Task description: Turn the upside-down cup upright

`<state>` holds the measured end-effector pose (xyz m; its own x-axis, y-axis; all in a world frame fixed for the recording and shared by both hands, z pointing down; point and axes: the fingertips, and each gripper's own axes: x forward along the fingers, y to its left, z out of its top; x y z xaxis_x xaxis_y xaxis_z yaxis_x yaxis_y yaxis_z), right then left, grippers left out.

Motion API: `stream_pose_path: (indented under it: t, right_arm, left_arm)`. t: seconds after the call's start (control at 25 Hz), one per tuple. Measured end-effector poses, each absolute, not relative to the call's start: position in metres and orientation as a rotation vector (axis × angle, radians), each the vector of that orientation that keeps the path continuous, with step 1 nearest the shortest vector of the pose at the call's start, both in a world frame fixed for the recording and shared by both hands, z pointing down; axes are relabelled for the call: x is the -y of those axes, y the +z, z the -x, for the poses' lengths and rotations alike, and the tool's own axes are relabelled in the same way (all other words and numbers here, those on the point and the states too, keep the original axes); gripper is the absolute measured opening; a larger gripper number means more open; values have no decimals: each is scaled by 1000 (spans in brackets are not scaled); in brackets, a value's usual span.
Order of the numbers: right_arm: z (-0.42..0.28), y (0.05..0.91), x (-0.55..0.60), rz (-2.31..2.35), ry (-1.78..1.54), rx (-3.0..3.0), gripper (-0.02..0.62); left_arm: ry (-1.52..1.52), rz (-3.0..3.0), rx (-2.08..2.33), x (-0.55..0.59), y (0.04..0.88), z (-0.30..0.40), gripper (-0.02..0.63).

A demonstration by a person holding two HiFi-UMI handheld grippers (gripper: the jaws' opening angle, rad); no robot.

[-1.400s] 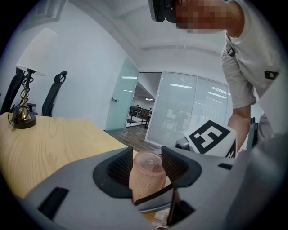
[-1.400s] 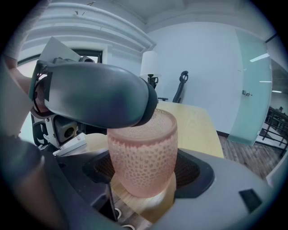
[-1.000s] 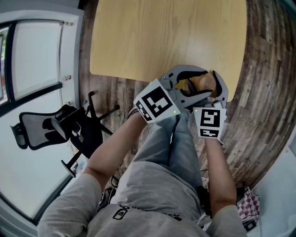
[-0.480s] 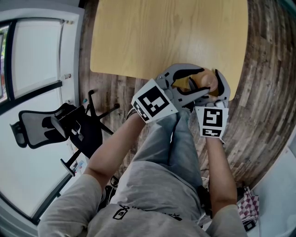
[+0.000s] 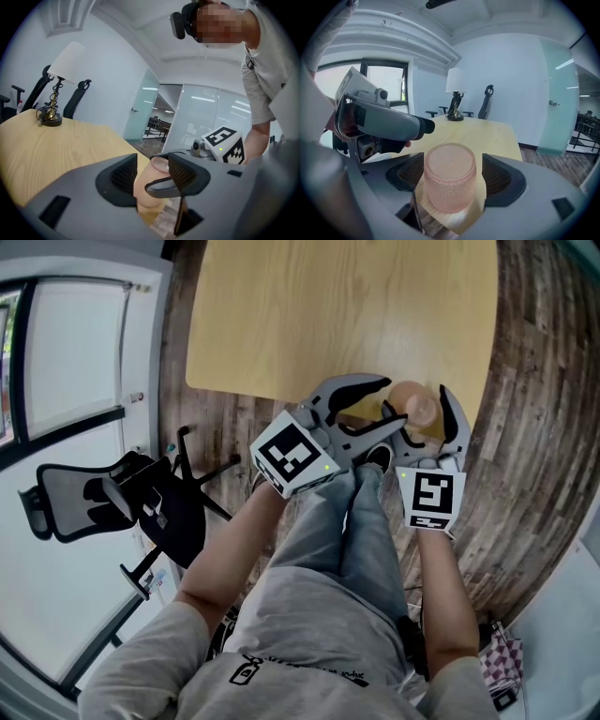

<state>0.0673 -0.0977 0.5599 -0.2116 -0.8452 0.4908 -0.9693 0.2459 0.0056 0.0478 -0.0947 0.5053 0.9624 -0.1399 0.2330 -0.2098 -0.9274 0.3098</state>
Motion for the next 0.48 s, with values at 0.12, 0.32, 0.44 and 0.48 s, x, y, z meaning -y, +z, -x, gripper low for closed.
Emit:
stream_pose_path:
  t: [0.12, 0.32, 0.44, 0.48]
  right_arm:
    - [-69, 541, 96, -1682, 413, 2152, 362]
    - [-73, 501, 90, -1720, 371, 2182, 360]
    - [-74, 474, 86, -1720, 347, 2212, 359]
    - [-75, 464, 84, -1721, 343, 2224, 357]
  left_arm:
    - [246, -2741, 325, 99, 493, -38, 206]
    - [159, -2738, 386, 98, 456, -27, 204]
    - [133, -2758, 393, 94, 432, -26, 186]
    - [127, -2766, 395, 93, 424, -27, 177]
